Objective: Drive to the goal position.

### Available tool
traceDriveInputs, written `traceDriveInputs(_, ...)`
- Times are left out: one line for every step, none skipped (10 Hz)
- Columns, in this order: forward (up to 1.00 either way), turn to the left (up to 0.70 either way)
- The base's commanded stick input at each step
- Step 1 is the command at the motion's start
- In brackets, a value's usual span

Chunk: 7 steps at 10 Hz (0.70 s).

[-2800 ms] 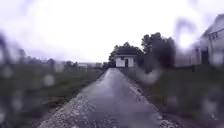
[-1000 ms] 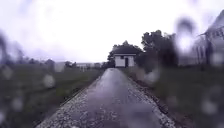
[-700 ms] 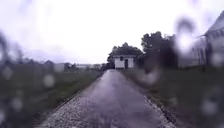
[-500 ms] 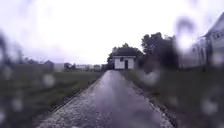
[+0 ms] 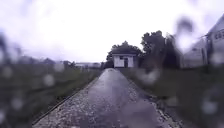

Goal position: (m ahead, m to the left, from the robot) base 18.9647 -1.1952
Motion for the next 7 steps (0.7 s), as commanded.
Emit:
traceDriveInputs(0.67,0.0)
traceDriveInputs(0.67,0.0)
traceDriveInputs(0.67,0.0)
traceDriveInputs(0.67,0.0)
traceDriveInputs(0.67,0.0)
traceDriveInputs(0.67,0.0)
traceDriveInputs(0.67,0.0)
